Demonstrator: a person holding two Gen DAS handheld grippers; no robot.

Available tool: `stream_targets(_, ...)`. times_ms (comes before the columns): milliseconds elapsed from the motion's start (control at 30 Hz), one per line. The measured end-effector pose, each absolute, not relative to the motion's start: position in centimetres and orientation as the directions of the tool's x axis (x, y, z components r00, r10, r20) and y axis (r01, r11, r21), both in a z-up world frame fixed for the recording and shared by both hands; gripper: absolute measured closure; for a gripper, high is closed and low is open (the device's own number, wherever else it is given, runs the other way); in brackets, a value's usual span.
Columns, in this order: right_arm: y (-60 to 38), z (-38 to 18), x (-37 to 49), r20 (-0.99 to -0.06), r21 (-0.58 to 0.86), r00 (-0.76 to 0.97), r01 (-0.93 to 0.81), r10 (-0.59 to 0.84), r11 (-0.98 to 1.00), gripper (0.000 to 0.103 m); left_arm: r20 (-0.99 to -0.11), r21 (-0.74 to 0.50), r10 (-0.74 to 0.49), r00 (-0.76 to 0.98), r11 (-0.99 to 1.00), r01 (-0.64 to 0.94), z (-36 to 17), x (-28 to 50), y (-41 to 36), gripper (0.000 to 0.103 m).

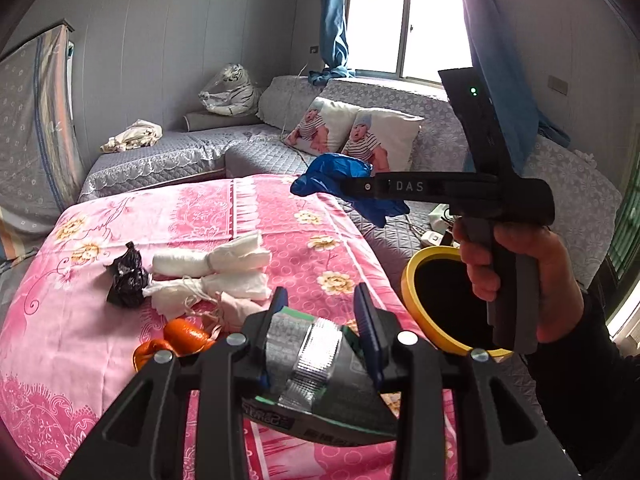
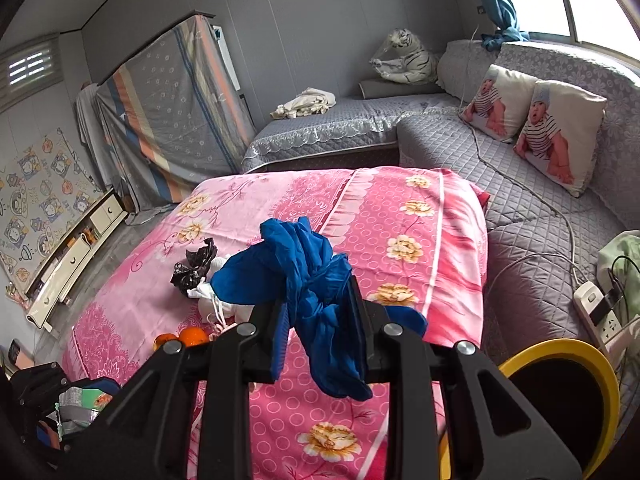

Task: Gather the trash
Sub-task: 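Carry the snack packet and blue glove over the yellow-rimmed bin with both tools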

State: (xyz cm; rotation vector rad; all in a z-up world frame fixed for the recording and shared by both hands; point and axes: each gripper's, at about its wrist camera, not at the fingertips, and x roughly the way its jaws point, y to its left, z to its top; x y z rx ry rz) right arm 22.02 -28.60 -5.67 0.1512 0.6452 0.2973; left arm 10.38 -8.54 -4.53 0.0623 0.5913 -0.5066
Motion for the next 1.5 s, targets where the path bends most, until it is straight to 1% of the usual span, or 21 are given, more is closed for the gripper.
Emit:
stream_targets(200,-32.7,-4.0,19.9,-0.524,0.23,0.81,-0.161,0.262,0.96,0.078,-0.519,-0.065,-0.493,0.699,0.838,0.542,-3.0,9.9,-11.5,0.071)
stream_targets(400,-37.4,-3.0,17.6,-0.497,0.219,0.851,-0.065,0.169,0.974,0.078,-0.499,-0.049,-0.544,0.674,0.795,0.605,-1.9,9.6,-15.2,0.071)
stream_targets(667,-44.7,-3.7,14.2,-0.498,0.218,0.867,0.107,0.017,0.97,0.078,-0.496,-0.035,-0.614,0.614,0.72,0.693,-1.4,9.1,-21.0,0.071)
stream_targets(867,-48.9,-5.1,11.9,-0.51,0.21,0.856,0.224,-0.089,0.952,0.078,-0.509,-0.044,-0.652,0.562,0.672,0.739,-1.9,9.0,-25.1,0.071)
stream_targets(1100,-51.8,-7.5,10.5,-0.54,0.239,0.832,0.296,-0.127,0.925,0.078,-0.539,-0.047,-0.662,0.52,0.641,0.766,-3.2,9.3,-28.8,0.071)
stream_targets(1500,-53.9,-11.5,10.6,-0.601,0.267,0.785,0.373,-0.149,0.889,0.078,-0.605,-0.067,-0.634,0.482,0.644,0.762,-6.4,10.8,-31.9,0.071)
